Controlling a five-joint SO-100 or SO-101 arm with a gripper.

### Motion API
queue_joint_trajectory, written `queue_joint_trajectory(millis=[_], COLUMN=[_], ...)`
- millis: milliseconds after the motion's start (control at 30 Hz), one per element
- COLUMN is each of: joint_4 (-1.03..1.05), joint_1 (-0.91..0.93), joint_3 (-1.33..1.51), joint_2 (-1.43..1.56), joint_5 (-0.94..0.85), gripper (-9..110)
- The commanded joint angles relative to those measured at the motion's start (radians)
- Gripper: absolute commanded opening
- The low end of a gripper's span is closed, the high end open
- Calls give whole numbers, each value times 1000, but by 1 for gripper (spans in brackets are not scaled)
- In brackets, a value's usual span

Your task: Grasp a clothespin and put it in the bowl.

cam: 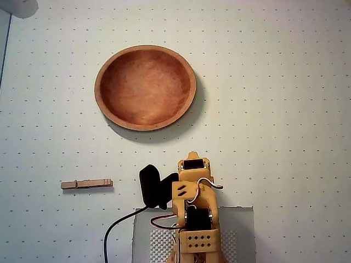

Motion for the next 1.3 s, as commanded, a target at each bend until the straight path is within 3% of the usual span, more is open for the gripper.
queue_joint_trajectory(millis=[0, 967, 1267], joint_4=[0, 12, 95], joint_1=[3, -40, -51], joint_3=[-21, -133, -397], joint_2=[12, 0, -132], joint_5=[11, 3, -285], gripper=[-3, -3, -3])
